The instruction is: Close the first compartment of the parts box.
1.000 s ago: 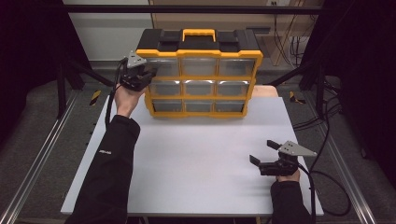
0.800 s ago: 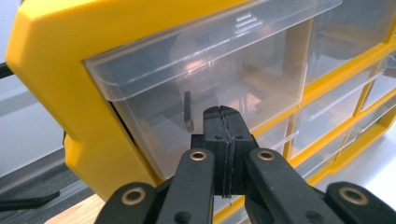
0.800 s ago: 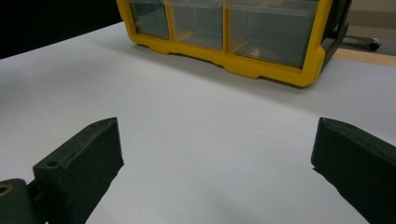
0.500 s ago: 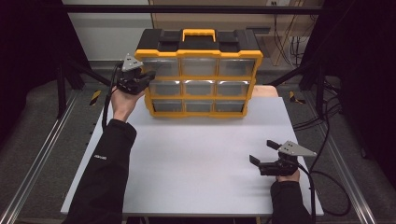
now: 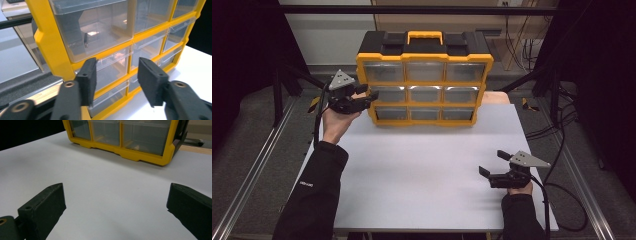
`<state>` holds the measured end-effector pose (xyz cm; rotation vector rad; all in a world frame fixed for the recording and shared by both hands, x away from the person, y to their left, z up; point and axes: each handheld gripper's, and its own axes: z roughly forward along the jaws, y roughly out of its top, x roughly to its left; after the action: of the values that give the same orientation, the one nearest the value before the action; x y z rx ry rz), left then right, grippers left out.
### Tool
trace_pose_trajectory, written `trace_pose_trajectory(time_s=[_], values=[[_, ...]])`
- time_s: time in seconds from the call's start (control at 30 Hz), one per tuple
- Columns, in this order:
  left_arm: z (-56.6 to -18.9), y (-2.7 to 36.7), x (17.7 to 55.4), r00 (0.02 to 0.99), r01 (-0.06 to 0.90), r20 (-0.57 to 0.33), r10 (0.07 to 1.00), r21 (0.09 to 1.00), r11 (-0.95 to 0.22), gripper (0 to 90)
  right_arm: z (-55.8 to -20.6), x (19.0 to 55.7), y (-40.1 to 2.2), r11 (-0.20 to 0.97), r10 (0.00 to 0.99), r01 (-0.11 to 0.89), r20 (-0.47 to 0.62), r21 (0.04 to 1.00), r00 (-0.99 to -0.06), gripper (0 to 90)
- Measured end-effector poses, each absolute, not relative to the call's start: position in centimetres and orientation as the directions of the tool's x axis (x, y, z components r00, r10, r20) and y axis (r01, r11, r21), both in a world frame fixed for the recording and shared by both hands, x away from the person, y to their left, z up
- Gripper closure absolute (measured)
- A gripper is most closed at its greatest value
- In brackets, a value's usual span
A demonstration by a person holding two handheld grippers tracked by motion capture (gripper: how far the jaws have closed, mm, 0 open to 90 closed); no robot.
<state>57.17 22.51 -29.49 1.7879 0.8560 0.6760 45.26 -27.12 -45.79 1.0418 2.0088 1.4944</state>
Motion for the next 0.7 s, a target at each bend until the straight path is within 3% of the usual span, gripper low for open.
trace_pose_trajectory(time_s=[0.43,0.7], values=[[-30.6,23.2,55.1,0.634,0.243,0.015,0.774,0.945,-0.218,13.9,-45.8,45.2,-27.1,0.139,0.771,0.317,0.098,0.938,-0.629,2.2],[-31.7,23.3,53.9,0.652,0.237,0.002,0.758,0.95,-0.206,3.8,-45.8,45.3,-27.1,0.138,0.772,0.313,0.095,0.94,-0.628,2.2]])
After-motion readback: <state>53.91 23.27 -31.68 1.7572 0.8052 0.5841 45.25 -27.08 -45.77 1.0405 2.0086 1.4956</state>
